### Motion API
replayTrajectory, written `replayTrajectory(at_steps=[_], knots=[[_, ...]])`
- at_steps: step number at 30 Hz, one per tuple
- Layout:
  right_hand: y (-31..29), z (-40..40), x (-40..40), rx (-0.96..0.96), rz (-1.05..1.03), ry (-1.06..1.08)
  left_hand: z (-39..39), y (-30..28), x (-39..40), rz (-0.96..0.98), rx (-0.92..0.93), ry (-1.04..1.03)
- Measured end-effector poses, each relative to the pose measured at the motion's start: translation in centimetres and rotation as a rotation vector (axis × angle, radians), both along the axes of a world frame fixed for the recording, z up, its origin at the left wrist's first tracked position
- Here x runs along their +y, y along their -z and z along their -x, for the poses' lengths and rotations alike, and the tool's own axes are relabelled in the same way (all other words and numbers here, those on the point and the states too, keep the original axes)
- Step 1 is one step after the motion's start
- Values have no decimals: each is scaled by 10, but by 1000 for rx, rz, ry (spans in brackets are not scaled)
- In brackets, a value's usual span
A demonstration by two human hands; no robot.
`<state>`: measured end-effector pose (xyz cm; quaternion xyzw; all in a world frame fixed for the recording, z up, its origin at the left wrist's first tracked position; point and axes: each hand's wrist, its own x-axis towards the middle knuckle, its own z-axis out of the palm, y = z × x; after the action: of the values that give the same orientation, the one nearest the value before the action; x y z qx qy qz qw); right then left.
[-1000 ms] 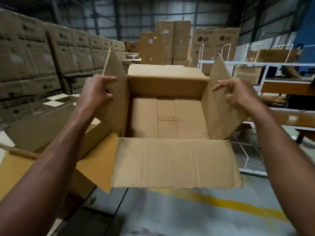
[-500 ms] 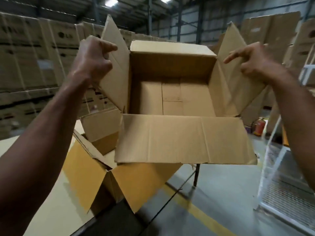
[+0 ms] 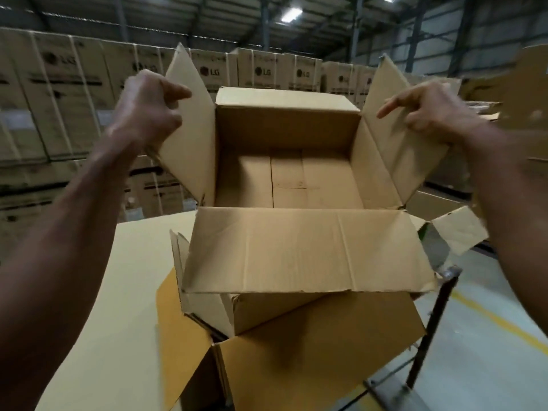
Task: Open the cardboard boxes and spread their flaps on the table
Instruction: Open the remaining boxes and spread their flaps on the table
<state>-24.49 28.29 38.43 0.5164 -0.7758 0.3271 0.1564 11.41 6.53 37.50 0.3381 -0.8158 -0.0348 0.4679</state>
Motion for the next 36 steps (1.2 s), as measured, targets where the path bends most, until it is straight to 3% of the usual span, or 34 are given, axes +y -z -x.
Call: replayTrajectory(at_steps=[14,27,36], knots=[[42,112,-133,-117,-200,-339,45,67,-26,-227,-62,-271],[135,177,-183,-254,-434,-470,99,162,-27,-524,-124,-412],[193,182,-200,-342,-479,-458,101,222,-46,-593,-150,-430]])
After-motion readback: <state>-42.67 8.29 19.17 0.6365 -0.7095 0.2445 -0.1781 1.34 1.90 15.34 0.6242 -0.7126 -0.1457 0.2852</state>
